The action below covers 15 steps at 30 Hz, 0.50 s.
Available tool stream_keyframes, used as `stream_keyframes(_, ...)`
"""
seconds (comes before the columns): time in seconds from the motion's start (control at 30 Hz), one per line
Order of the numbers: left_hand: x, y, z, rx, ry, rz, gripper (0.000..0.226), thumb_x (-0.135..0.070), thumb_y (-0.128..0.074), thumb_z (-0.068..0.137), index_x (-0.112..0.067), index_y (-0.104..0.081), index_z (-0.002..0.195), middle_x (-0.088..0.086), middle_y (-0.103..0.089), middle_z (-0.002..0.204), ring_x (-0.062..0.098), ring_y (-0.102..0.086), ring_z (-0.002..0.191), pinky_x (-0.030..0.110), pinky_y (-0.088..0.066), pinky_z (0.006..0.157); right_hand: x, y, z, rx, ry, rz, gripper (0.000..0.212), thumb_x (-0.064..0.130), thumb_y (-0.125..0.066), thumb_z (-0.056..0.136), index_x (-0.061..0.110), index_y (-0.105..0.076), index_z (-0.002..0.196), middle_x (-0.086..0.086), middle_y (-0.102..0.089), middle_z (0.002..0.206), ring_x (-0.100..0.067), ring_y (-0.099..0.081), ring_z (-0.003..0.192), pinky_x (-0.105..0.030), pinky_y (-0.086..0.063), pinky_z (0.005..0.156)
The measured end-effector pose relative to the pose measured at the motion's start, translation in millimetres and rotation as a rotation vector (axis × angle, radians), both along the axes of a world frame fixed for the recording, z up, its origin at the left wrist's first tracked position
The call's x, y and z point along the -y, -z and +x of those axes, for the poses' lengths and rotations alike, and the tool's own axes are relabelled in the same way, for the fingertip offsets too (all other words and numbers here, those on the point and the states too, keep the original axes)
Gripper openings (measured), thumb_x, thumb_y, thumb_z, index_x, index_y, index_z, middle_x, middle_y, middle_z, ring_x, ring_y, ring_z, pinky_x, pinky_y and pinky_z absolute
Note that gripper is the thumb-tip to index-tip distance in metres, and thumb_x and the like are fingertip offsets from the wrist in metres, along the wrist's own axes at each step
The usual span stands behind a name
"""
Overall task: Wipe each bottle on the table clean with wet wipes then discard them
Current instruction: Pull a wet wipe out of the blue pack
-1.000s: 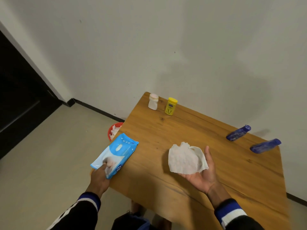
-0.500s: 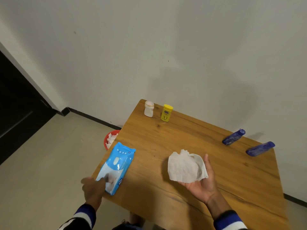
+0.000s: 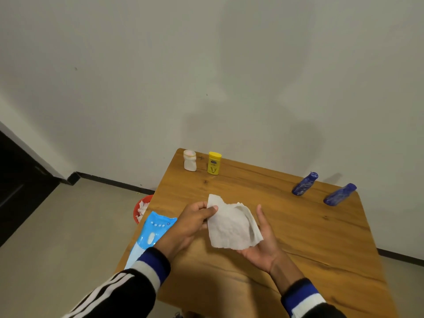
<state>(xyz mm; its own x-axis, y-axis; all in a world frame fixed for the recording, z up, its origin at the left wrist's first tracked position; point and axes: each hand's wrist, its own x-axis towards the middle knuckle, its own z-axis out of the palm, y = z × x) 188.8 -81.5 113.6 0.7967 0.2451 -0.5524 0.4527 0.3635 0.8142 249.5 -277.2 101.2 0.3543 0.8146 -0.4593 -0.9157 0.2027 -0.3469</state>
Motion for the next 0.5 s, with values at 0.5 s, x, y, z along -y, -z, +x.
stream_keyframes(0.5, -1, -21, -1, 0.067, 0.054, 0.168, 0.020, -0.017, -0.068, 0.094, -0.017, -0.065, 0.113, -0.003, -0.079, 0.097, 0.013, -0.076, 0.090, 0.029, -0.062, 0.070, 1, 10, -16, 0.026, 0.102, -0.003, 0.061, 0.028, -0.068, 0.093, 0.004, -0.046, 0.144, -0.026, -0.047, 0.146, -0.042, -0.044, 0.135, -0.060, -0.029, 0.114)
